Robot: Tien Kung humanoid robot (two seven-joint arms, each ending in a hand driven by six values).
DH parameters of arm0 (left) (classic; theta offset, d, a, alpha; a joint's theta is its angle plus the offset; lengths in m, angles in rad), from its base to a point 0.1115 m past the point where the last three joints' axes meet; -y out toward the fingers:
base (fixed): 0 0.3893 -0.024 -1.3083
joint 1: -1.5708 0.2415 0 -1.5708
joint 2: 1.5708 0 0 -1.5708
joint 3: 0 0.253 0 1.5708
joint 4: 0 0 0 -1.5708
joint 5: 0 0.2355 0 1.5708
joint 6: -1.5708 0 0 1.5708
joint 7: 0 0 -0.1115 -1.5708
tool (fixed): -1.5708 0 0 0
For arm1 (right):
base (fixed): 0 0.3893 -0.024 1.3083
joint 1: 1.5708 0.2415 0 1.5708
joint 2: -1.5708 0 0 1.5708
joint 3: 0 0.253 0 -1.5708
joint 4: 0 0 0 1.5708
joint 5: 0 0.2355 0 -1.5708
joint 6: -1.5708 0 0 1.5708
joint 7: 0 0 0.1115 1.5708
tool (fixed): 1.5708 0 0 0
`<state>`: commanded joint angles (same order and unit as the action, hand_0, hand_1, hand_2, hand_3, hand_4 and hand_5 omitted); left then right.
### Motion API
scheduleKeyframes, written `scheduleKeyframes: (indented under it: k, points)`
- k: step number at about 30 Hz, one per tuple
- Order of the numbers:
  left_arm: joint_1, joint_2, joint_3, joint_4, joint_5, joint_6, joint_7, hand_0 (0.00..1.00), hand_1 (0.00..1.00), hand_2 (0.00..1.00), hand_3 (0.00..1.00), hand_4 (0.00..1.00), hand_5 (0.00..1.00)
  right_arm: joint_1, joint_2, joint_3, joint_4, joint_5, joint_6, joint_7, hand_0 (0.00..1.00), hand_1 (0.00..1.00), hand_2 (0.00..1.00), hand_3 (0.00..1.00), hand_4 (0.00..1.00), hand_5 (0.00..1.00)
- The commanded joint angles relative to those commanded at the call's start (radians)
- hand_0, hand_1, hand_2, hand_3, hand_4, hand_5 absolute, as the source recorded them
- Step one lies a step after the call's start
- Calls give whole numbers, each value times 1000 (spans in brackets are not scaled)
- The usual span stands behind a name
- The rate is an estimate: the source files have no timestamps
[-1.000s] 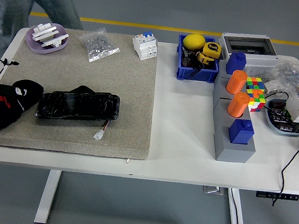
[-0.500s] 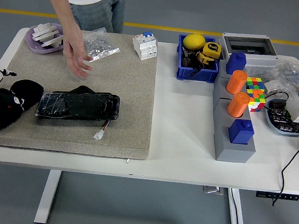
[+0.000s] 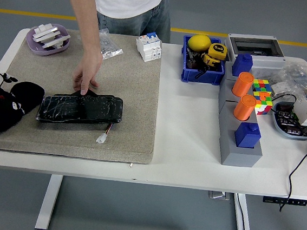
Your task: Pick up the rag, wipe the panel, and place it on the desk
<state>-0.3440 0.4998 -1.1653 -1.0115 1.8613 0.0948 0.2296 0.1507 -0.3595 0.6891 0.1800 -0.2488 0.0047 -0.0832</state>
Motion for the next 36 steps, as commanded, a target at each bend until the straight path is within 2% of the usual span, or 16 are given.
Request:
scheduleKeyframes:
  k: [6, 7, 12, 13, 18, 19, 20, 24, 30, 33, 36]
  points:
    - [-6, -3, 16, 7, 13, 28, 0, 347, 358, 630, 594, 615, 51, 1, -1, 9, 0, -5, 0, 0, 716, 268, 629, 626, 998, 576]
    - [-6, -3, 17, 8, 14, 31, 0, 293, 267, 548, 522, 310, 2, 2, -1, 10, 0, -5, 0, 1, 716, 268, 629, 627, 998, 577]
    - [-5, -4, 24, 12, 27, 47, -3, 293, 267, 548, 522, 310, 2, 4, -2, 35, 0, -25, -3, -2, 716, 268, 629, 627, 998, 577]
    - [-4, -4, 26, 12, 31, 57, -5, 254, 209, 508, 474, 238, 2, 4, -2, 36, 0, -26, -3, -2, 716, 268, 629, 628, 998, 578]
    - [1, -2, 28, 7, 50, 80, -2, 254, 209, 508, 474, 238, 2, 5, -2, 40, 0, -28, -3, -4, 716, 268, 629, 628, 998, 578]
    - [3, -2, 25, 1, 54, 81, 0, 232, 164, 490, 442, 189, 2, 6, -1, 45, 0, -31, -3, -5, 716, 269, 630, 629, 998, 578]
    - [5, -1, 22, -3, 58, 82, 1, 232, 164, 490, 442, 189, 2, 6, -1, 45, 0, -31, -3, -5, 716, 269, 630, 629, 998, 578]
    - [28, 2, -16, -61, 91, 80, 17, 232, 164, 490, 442, 189, 2, 6, -3, 43, 0, -30, -2, -7, 716, 269, 630, 629, 998, 578]
    - [91, 8, -98, -224, 102, 75, 63, 232, 153, 488, 434, 180, 2, 5, -5, 56, 0, -39, -3, -10, 716, 269, 630, 630, 998, 578]
    - [131, -5, -136, -293, 63, 82, 87, 225, 152, 488, 435, 180, 2, 4, -5, 63, 0, -43, -3, -9, 716, 269, 630, 628, 998, 579]
    - [168, -28, -156, -337, 23, 104, 94, 221, 152, 490, 439, 188, 2, 2, -3, 72, 0, -49, -3, -11, 716, 269, 630, 629, 998, 579]
